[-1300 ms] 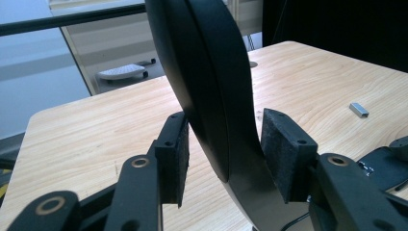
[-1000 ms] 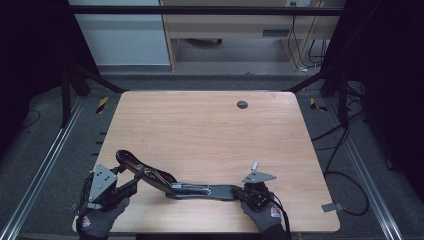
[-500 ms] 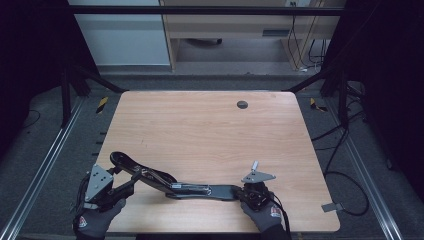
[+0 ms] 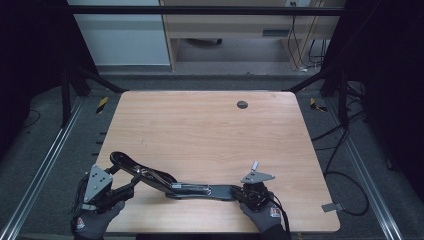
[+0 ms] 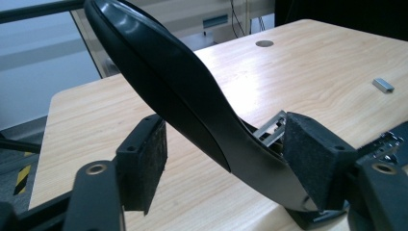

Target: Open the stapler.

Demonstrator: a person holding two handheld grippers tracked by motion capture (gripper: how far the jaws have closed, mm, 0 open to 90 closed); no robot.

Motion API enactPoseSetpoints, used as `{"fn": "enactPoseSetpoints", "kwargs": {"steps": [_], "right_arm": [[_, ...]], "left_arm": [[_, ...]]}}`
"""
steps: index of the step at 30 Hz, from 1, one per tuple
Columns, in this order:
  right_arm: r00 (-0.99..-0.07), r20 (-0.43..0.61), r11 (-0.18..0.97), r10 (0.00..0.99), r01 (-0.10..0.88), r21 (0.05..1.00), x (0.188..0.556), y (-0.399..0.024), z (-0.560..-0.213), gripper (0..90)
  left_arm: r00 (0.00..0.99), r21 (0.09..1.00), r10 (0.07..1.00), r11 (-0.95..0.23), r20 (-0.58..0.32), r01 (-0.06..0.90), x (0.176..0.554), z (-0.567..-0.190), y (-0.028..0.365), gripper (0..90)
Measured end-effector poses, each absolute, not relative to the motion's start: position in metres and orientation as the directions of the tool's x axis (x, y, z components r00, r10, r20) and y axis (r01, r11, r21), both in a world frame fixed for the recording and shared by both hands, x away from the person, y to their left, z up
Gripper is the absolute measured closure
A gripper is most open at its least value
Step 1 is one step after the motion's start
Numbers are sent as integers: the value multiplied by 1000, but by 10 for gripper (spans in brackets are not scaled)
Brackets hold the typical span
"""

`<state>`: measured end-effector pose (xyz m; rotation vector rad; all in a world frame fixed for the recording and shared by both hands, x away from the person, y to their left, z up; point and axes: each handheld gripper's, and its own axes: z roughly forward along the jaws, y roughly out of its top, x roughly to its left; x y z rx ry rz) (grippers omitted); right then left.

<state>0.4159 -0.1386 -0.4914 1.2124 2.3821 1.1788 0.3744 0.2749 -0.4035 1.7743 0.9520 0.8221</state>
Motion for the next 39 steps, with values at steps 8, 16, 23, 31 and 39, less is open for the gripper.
{"fn": "enactPoseSetpoints", "kwargs": {"steps": [8, 16, 23, 31, 39], "right_arm": [[-620, 153, 324, 770, 585, 743, 418, -144, -490, 748], [-588, 144, 285, 796, 575, 767, 417, -154, -480, 634], [-550, 149, 250, 822, 582, 774, 418, -167, -472, 552], [-505, 139, 202, 852, 562, 802, 419, -188, -465, 547], [-464, 155, 168, 873, 582, 796, 425, -205, -468, 541]], "left_arm": [[471, 921, 874, -276, 120, 276, 368, -408, 280, 304], [465, 908, 877, -287, 120, 306, 366, -418, 285, 310], [465, 891, 877, -305, 124, 337, 364, -429, 286, 335], [455, 877, 881, -314, 128, 362, 366, -438, 288, 363], [427, 866, 894, -314, 133, 388, 372, -449, 291, 439]]}}
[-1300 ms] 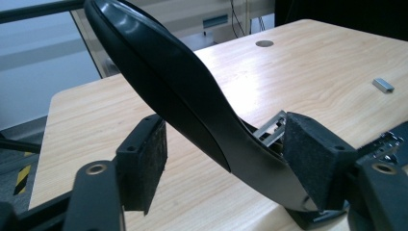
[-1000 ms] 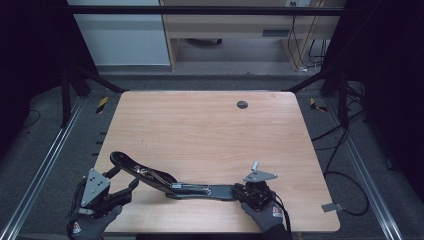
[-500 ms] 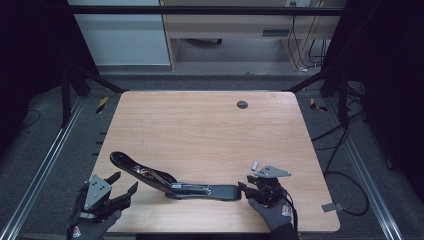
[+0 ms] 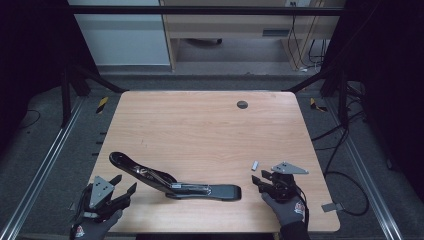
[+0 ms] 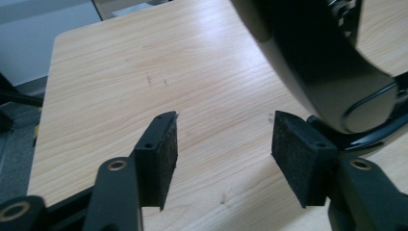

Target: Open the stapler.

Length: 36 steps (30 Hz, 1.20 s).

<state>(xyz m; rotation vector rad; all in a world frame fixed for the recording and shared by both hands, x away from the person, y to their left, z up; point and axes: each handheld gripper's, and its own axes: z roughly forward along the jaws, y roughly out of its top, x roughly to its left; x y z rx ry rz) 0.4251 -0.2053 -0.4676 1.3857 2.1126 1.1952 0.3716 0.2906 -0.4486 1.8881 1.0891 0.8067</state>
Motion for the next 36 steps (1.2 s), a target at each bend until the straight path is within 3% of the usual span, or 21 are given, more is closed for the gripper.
{"fn": "enactPoseSetpoints", "kwargs": {"steps": [8, 17, 22, 36], "right_arm": [[-438, 134, 168, 889, 584, 794, 430, -207, -468, 556], [-423, 116, 178, 899, 593, 786, 441, -206, -470, 570], [-414, 114, 178, 903, 602, 779, 448, -206, -473, 588], [-395, 130, 159, 910, 619, 769, 471, -196, -474, 599]], "left_arm": [[423, 851, 894, -333, 148, 405, 376, -455, 291, 492], [404, 848, 899, -342, 169, 405, 379, -461, 293, 477], [396, 845, 911, -300, 115, 443, 384, -467, 297, 467], [422, 812, 903, -306, 81, 497, 391, -474, 294, 441]]}}
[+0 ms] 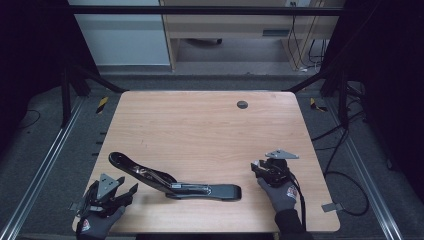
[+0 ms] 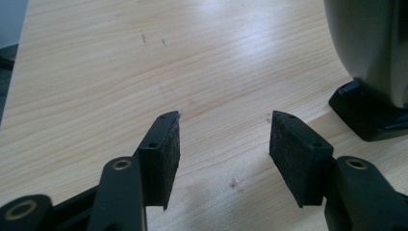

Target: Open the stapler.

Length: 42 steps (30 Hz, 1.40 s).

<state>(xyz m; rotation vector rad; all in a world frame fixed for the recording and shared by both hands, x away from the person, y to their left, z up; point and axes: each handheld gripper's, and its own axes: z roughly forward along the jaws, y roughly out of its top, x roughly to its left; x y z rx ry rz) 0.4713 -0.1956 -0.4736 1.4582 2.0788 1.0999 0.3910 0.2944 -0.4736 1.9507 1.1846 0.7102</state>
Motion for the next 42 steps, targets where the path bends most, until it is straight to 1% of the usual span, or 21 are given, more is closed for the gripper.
{"fn": "enactPoseSetpoints", "kwargs": {"steps": [8, 12, 16, 29, 39, 42], "right_arm": [[-357, 99, 168, 929, 644, 747, 489, -188, -481, 590], [-351, 100, 164, 931, 647, 745, 489, -189, -480, 591], [-325, 101, 153, 940, 670, 726, 490, -190, -480, 605], [-330, 96, 174, 939, 697, 696, 495, -184, -487, 638], [-324, 86, 177, 942, 700, 692, 496, -183, -488, 660], [-319, 78, 182, 944, 708, 683, 497, -183, -489, 683]], "left_arm": [[412, 813, 908, -295, 75, 502, 392, -473, 296, 438], [416, 810, 906, -299, 75, 505, 392, -474, 296, 433], [423, 807, 903, -303, 73, 507, 392, -474, 295, 429], [422, 806, 904, -297, 64, 513, 393, -475, 294, 424], [425, 803, 903, -299, 63, 515, 393, -475, 294, 423], [426, 802, 903, -300, 63, 517, 394, -475, 294, 422]]}}
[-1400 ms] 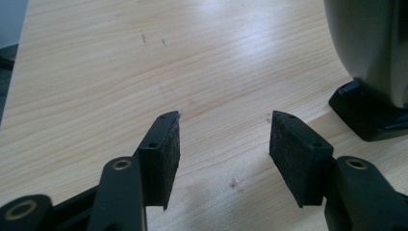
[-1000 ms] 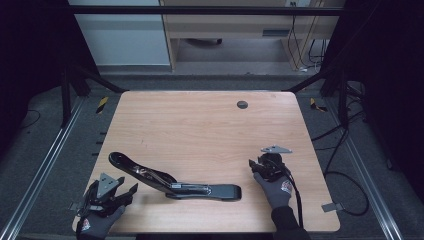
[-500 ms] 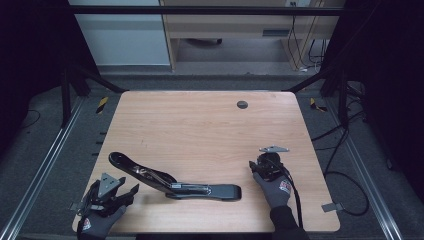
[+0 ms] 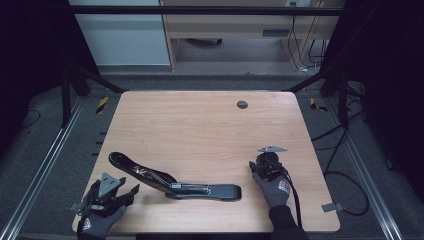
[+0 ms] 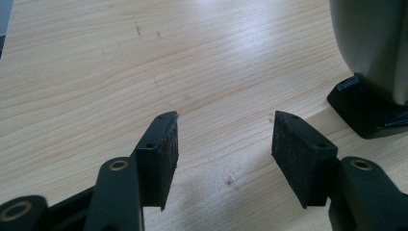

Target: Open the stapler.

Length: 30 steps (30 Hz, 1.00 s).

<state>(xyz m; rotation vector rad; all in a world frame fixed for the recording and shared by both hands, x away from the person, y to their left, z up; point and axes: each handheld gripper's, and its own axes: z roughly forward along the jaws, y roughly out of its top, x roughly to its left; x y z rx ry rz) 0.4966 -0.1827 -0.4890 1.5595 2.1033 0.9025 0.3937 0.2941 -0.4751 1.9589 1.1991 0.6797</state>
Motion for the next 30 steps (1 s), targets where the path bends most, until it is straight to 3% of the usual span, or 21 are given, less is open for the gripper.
{"fn": "enactPoseSetpoints", "kwargs": {"steps": [6, 17, 23, 30], "right_arm": [[-319, 62, 194, 946, 708, 679, 496, -184, -489, 779], [-372, 59, 230, 926, 685, 692, 492, -187, -482, 784], [-423, 28, 300, 906, 686, 663, 474, -198, -478, 784], [-444, 64, 297, 894, 692, 658, 454, -212, -480, 784]], "left_arm": [[428, 799, 902, -302, 63, 520, 394, -475, 294, 422], [430, 799, 900, -304, 63, 519, 393, -475, 294, 422], [431, 798, 900, -305, 64, 519, 393, -475, 294, 421], [431, 798, 900, -306, 66, 519, 392, -475, 294, 420]]}}
